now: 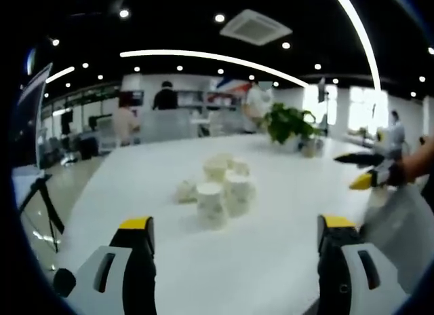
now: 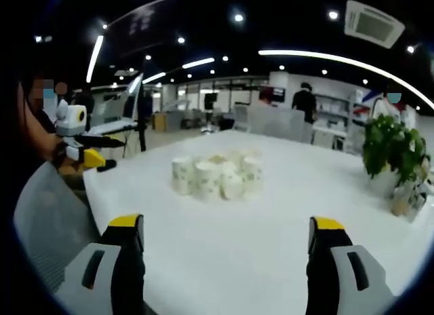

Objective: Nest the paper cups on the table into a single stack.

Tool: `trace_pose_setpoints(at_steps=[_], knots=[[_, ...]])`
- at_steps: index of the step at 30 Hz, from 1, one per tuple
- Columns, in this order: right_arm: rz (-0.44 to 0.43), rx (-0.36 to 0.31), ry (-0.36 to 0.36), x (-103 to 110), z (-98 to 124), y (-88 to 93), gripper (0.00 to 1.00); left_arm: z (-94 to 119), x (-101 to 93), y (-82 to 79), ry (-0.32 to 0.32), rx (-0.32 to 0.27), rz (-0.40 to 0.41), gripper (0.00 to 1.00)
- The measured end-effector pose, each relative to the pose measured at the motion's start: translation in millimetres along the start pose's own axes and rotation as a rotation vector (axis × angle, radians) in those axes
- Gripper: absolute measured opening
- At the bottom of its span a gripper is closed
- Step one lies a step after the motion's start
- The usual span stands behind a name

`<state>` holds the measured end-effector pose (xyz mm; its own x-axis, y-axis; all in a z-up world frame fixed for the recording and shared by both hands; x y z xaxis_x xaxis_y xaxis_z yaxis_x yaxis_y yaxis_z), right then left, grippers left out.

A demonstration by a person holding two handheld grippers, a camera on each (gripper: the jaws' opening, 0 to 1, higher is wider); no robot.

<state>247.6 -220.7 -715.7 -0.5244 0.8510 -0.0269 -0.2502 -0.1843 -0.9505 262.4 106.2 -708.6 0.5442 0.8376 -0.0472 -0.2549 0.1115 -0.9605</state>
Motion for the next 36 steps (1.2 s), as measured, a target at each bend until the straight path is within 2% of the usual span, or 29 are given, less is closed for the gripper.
trace_pose_setpoints(at_steps=[9, 12, 16, 21, 27, 36], knots=[[0.017, -0.001, 0.003, 0.3, -0.4, -0.8, 1.0, -21.3, 14.4, -13.6, -0.006, -0.003, -0.028, 0.98], [0.017, -0.001, 0.005, 0.3, -0.2, -0.8, 1.0, -30.9, 25.3, -18.2, -0.025, 0.021, -0.051, 0.98], [0.018, -0.003, 0.006, 0.2, 0.1, -0.9, 1.0, -43.3, 38.5, -23.6, -0.035, 0.022, -0.056, 0.98], [0.015, -0.003, 0.01, 0.0, 0.9, -0.4, 1.0, -58.7, 46.0, -27.9, -0.026, 0.011, -0.054, 0.98], [0.014, -0.002, 0.016, -0.1, 1.5, -0.3, 1.0, -81.5, 43.2, -24.5, 0.012, 0.018, -0.085, 0.98], [0.011, 0.003, 0.023, -2.1, 1.1, 0.5, 1.0, -120.2, 44.1, -13.3, 0.028, 0.037, -0.07, 0.87]])
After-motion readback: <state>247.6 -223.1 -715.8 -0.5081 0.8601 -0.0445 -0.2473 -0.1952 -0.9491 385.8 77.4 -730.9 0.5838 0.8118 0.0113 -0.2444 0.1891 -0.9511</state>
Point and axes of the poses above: the point that each gripper's makers call its tool centre point, and the gripper's own axes: z roughly backward along the fingers, x roughly to its left, y roughly out of its underside, the point moved 6 cm from there along z, roughly backward along the fingers, and after that the axes turned 1 degree about -z, right-handed, at the moved point
